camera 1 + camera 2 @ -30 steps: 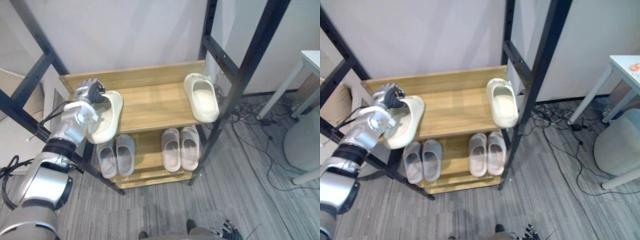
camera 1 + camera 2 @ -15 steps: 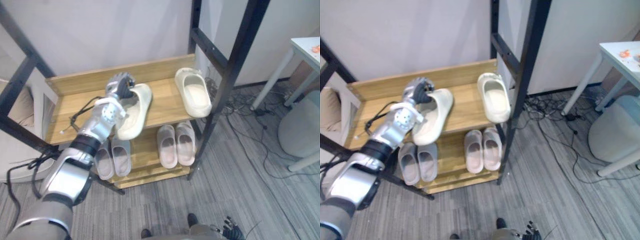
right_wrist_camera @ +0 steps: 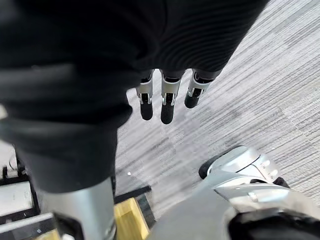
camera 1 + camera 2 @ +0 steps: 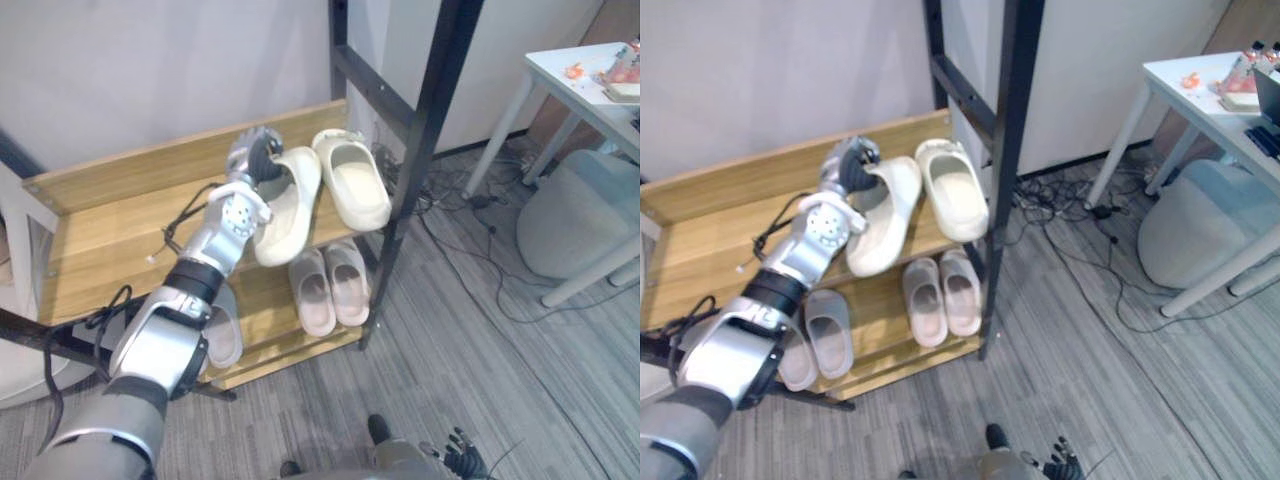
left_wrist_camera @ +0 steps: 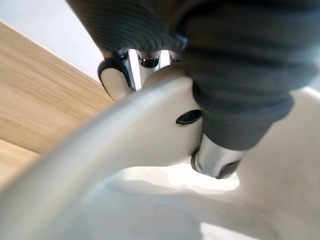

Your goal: Organize the slippers on the shoe rack

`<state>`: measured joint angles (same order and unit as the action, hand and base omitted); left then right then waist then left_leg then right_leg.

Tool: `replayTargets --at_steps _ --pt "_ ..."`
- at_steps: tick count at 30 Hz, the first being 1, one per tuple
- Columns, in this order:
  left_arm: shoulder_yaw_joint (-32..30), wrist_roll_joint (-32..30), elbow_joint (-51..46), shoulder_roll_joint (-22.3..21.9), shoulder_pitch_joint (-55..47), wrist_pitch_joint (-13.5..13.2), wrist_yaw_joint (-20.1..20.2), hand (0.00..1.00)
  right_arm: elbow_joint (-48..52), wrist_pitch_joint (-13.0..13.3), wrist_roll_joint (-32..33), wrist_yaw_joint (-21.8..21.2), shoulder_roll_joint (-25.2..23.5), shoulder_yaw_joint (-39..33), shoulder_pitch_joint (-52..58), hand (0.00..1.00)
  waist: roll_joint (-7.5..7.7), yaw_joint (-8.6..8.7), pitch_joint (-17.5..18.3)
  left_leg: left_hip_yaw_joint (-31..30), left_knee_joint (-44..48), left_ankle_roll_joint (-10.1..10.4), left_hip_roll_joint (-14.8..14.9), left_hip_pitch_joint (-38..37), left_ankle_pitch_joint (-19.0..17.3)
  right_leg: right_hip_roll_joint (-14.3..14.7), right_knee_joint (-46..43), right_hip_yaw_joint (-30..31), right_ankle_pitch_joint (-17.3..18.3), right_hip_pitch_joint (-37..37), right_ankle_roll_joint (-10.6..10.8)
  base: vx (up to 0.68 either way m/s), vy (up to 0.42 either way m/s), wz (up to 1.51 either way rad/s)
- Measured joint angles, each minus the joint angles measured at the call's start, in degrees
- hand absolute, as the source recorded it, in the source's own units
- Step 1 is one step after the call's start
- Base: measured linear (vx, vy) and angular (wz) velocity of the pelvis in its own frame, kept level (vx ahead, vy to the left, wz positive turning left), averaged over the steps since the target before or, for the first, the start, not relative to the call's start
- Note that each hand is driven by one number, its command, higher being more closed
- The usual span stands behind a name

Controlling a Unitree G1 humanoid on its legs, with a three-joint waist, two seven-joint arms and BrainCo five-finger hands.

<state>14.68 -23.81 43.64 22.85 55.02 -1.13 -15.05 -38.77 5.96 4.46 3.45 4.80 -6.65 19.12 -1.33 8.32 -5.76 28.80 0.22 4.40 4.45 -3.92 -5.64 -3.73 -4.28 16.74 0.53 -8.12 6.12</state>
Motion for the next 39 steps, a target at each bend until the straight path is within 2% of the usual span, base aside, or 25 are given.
replayTargets --at_steps 3,4,7,22,26,39 --pt "-1.6 0.3 0.1 0.1 0.1 0.7 -0.3 1.0 0.0 0.0 0.0 0.0 0.0 0.0 0.0 0.0 0.0 0.06 0.0 0.8 1.1 0.0 0.1 0.3 -1.0 0.0 0.4 1.0 -0.2 -0.1 0.2 0.02 -0.013 -0.18" --pt "-1.8 0.4 0.1 0.1 0.3 0.7 -0.6 0.0 0.0 0.0 0.0 0.0 0.0 0.0 0.1 0.0 0.06 0.07 0.0 0.9 1.2 0.0 0.0 0.6 -1.1 -0.1 0.5 1.1 -0.2 -0.4 0.3 0.02 -0.01 -0.03" --pt "-2.7 0.3 0.1 0.1 1.0 0.9 -1.2 0.0 0.1 0.0 0.0 -0.1 -0.1 0.0 0.1 0.0 0.13 0.09 0.0 1.0 3.0 -0.3 0.2 1.9 -2.1 -0.2 0.6 1.4 -0.3 -1.0 0.4 0.03 -0.015 -0.03" --pt "-3.0 1.7 0.9 -3.6 0.8 1.4 -3.4 0.0 -0.3 0.0 -2.1 0.0 0.1 1.2 0.0 0.0 0.28 0.72 0.0 -1.6 2.9 -0.7 -0.5 1.9 -2.0 -1.3 1.2 -0.5 -0.3 0.4 0.4 0.0 -0.021 0.08" --pt "-2.7 3.1 2.1 -4.0 0.0 0.9 -3.1 0.0 -1.0 0.0 -2.1 0.0 0.3 1.2 0.0 0.0 0.19 1.57 0.0 -3.2 2.8 -0.9 -1.1 1.3 -1.9 -1.7 2.3 -2.3 -0.4 2.2 0.5 0.0 -0.015 0.18" --pt "-2.2 9.4 3.2 -6.4 -3.6 0.8 -2.2 0.0 -5.2 -0.3 -1.9 0.1 0.9 1.1 -1.4 0.0 -0.36 1.99 0.7 -7.9 -0.2 -1.4 -2.1 -0.2 0.5 -2.8 3.8 -7.1 -0.3 5.5 0.0 -0.02 -0.038 0.18"
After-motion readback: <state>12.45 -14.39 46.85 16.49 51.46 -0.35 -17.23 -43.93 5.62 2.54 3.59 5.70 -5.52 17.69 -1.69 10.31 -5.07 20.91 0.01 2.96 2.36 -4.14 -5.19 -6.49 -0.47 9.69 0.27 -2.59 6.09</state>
